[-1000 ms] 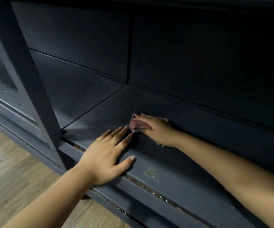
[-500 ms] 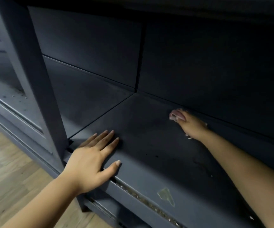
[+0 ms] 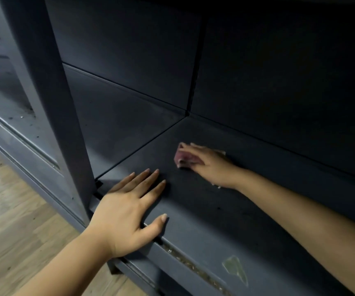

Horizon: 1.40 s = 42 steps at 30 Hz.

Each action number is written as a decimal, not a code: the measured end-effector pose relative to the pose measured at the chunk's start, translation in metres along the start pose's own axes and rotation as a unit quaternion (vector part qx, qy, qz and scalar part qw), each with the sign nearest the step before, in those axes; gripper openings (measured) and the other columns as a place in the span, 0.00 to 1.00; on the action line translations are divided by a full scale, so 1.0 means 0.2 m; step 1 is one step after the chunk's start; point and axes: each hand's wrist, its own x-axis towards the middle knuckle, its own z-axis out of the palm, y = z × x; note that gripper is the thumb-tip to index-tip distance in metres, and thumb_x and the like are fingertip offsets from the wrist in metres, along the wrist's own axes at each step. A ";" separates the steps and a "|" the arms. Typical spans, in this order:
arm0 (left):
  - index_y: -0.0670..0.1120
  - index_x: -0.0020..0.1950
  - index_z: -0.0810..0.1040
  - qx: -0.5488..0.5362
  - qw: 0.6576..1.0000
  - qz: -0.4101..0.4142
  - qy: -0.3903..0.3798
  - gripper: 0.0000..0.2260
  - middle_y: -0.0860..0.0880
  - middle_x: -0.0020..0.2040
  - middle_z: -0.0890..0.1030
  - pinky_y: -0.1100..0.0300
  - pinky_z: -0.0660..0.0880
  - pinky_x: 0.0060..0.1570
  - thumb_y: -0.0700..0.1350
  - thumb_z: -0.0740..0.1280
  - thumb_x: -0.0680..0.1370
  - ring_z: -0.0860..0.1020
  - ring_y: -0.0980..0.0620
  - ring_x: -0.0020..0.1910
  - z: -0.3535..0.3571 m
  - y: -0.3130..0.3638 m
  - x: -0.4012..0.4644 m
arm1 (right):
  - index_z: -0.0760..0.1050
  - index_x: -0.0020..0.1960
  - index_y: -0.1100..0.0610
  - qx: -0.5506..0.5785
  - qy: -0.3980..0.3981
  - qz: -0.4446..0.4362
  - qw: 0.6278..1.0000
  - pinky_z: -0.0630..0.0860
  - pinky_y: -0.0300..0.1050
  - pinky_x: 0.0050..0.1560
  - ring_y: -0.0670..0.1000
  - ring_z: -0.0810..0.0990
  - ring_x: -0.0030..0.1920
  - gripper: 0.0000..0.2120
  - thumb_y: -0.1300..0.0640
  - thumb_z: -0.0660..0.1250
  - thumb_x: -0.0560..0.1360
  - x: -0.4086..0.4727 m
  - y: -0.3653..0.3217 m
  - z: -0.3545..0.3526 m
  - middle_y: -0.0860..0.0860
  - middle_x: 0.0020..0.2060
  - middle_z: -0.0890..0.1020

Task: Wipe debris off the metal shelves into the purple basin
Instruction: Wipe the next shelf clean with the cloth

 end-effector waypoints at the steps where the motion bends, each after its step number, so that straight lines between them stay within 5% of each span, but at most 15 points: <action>1: 0.43 0.66 0.77 -0.001 1.000 0.000 0.001 0.29 0.42 0.67 0.75 0.52 0.62 0.65 0.61 0.55 0.76 0.73 0.41 0.66 0.00 0.00 0.00 | 0.60 0.73 0.43 -0.026 -0.009 -0.025 0.999 0.49 0.32 0.67 0.37 0.53 0.70 0.23 0.49 0.60 0.80 -0.04 -0.03 0.01 0.36 0.70 0.56; 3: 0.43 0.66 0.77 -0.001 1.000 -0.001 0.003 0.28 0.42 0.66 0.75 0.51 0.62 0.65 0.60 0.56 0.75 0.74 0.41 0.65 0.00 0.00 0.00 | 0.59 0.74 0.45 -0.035 -0.011 -0.040 0.999 0.49 0.30 0.66 0.38 0.54 0.71 0.24 0.51 0.60 0.80 -0.10 -0.04 0.02 0.39 0.71 0.59; 8: 0.44 0.66 0.77 -0.007 1.000 -0.004 0.006 0.28 0.42 0.66 0.75 0.51 0.65 0.68 0.60 0.56 0.75 0.74 0.42 0.66 0.01 0.00 0.00 | 0.59 0.73 0.39 -0.039 0.039 0.068 0.996 0.55 0.60 0.73 0.46 0.56 0.74 0.23 0.42 0.57 0.79 -0.11 0.14 -0.08 0.41 0.75 0.55; 11: 0.44 0.66 0.77 -0.009 1.000 0.001 0.010 0.28 0.42 0.67 0.75 0.52 0.65 0.68 0.60 0.56 0.75 0.73 0.42 0.66 0.01 0.00 0.00 | 0.57 0.74 0.43 -0.045 0.079 0.134 0.987 0.66 0.50 0.67 0.45 0.57 0.73 0.23 0.43 0.54 0.80 -0.02 0.28 -0.17 0.38 0.74 0.55; 14: 0.45 0.66 0.77 -0.008 1.000 -0.002 0.010 0.28 0.43 0.67 0.75 0.52 0.64 0.68 0.61 0.56 0.74 0.73 0.43 0.66 0.01 0.00 0.00 | 0.57 0.75 0.45 -0.027 0.101 0.163 0.981 0.73 0.38 0.47 0.52 0.69 0.67 0.22 0.47 0.54 0.81 0.10 0.33 -0.20 0.43 0.72 0.62; 17: 0.46 0.66 0.77 -0.015 1.000 -0.004 0.015 0.28 0.44 0.67 0.75 0.50 0.68 0.67 0.61 0.57 0.74 0.73 0.44 0.67 0.02 0.01 0.00 | 0.59 0.75 0.46 0.000 0.115 0.164 0.980 0.66 0.37 0.55 0.53 0.69 0.67 0.22 0.48 0.54 0.82 0.24 0.34 -0.19 0.47 0.72 0.65; 22: 0.46 0.64 0.78 -0.035 0.999 -0.003 0.033 0.28 0.45 0.66 0.76 0.52 0.65 0.67 0.60 0.58 0.72 0.74 0.45 0.66 0.01 0.01 0.01 | 0.63 0.72 0.43 -0.020 0.104 0.153 0.983 0.73 0.52 0.59 0.55 0.75 0.60 0.19 0.46 0.52 0.81 0.37 0.27 -0.15 0.46 0.70 0.66; 27: 0.46 0.65 0.78 -0.021 0.999 0.000 0.028 0.28 0.44 0.67 0.76 0.51 0.68 0.67 0.61 0.58 0.73 0.73 0.44 0.66 0.03 0.01 0.00 | 0.59 0.74 0.44 0.020 0.022 0.050 0.998 0.62 0.46 0.67 0.52 0.58 0.74 0.23 0.48 0.58 0.80 0.28 0.08 -0.03 0.48 0.76 0.57; 34: 0.44 0.65 0.78 -0.022 0.999 -0.006 0.045 0.28 0.43 0.66 0.76 0.54 0.62 0.66 0.60 0.58 0.73 0.74 0.44 0.66 0.03 0.01 0.00 | 0.62 0.73 0.46 -0.014 -0.043 -0.063 0.997 0.47 0.25 0.65 0.33 0.52 0.69 0.23 0.52 0.61 0.79 -0.03 -0.04 0.04 0.37 0.71 0.60; 37: 0.44 0.64 0.78 -0.026 0.999 -0.009 0.043 0.28 0.44 0.66 0.76 0.54 0.62 0.66 0.60 0.58 0.73 0.74 0.45 0.66 0.03 0.01 0.00 | 0.67 0.65 0.36 0.046 -0.003 -0.009 0.999 0.55 0.37 0.71 0.43 0.58 0.73 0.18 0.51 0.63 0.78 0.01 0.05 0.01 0.35 0.67 0.61; 38: 0.45 0.65 0.78 -0.027 0.999 -0.010 0.042 0.28 0.44 0.66 0.76 0.54 0.62 0.67 0.60 0.58 0.73 0.74 0.45 0.66 0.04 0.01 0.00 | 0.67 0.63 0.33 0.062 0.027 0.032 0.997 0.63 0.44 0.69 0.47 0.63 0.72 0.17 0.47 0.62 0.77 0.04 0.08 -0.01 0.35 0.68 0.62; 40: 0.46 0.65 0.78 -0.028 0.999 -0.008 0.043 0.28 0.45 0.66 0.76 0.54 0.65 0.68 0.61 0.57 0.73 0.73 0.45 0.67 0.04 0.01 -0.01 | 0.64 0.68 0.35 0.055 0.075 0.112 0.989 0.78 0.46 0.51 0.54 0.75 0.62 0.18 0.43 0.59 0.78 0.14 0.17 -0.05 0.38 0.66 0.66; 42: 0.46 0.65 0.78 -0.031 0.998 -0.008 0.048 0.28 0.45 0.66 0.76 0.49 0.67 0.67 0.61 0.57 0.73 0.73 0.46 0.67 0.04 0.00 -0.01 | 0.63 0.71 0.39 0.071 0.097 0.136 0.983 0.77 0.42 0.41 0.54 0.77 0.57 0.19 0.46 0.58 0.80 0.24 0.24 -0.08 0.40 0.63 0.68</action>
